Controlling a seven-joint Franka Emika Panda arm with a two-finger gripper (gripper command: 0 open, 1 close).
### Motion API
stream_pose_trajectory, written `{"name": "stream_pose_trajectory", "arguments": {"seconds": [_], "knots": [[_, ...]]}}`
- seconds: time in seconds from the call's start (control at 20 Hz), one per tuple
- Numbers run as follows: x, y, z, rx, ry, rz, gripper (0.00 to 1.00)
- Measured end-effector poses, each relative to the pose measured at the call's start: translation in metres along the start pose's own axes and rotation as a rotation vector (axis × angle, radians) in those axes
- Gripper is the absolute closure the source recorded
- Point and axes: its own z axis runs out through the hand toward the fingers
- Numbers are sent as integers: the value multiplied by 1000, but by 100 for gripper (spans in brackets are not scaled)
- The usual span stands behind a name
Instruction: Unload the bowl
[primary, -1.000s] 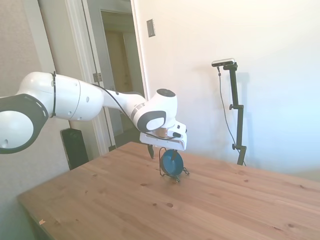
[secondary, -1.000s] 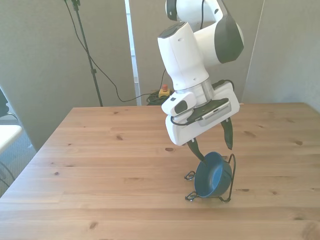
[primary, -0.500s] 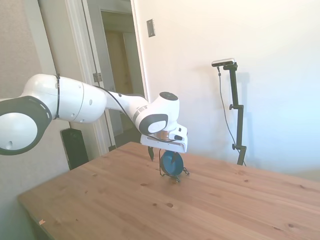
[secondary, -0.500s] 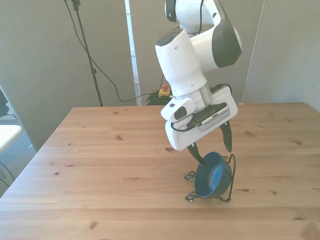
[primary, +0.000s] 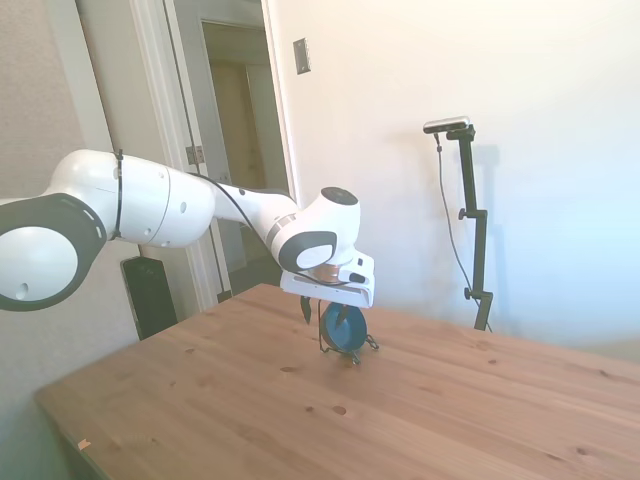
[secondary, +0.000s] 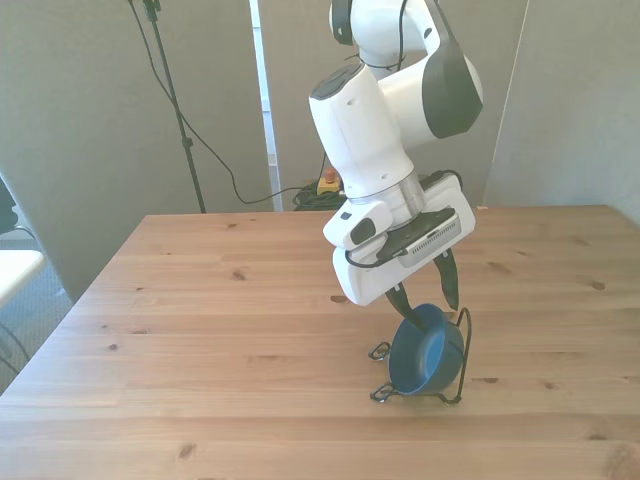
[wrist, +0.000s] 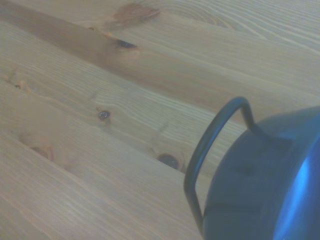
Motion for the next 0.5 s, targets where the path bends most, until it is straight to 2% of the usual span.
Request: {"name": "stream_pose_trajectory", "arguments": {"seconds": [0.5], "knots": [[4,7,-2,34,-16,-6,100]]}}
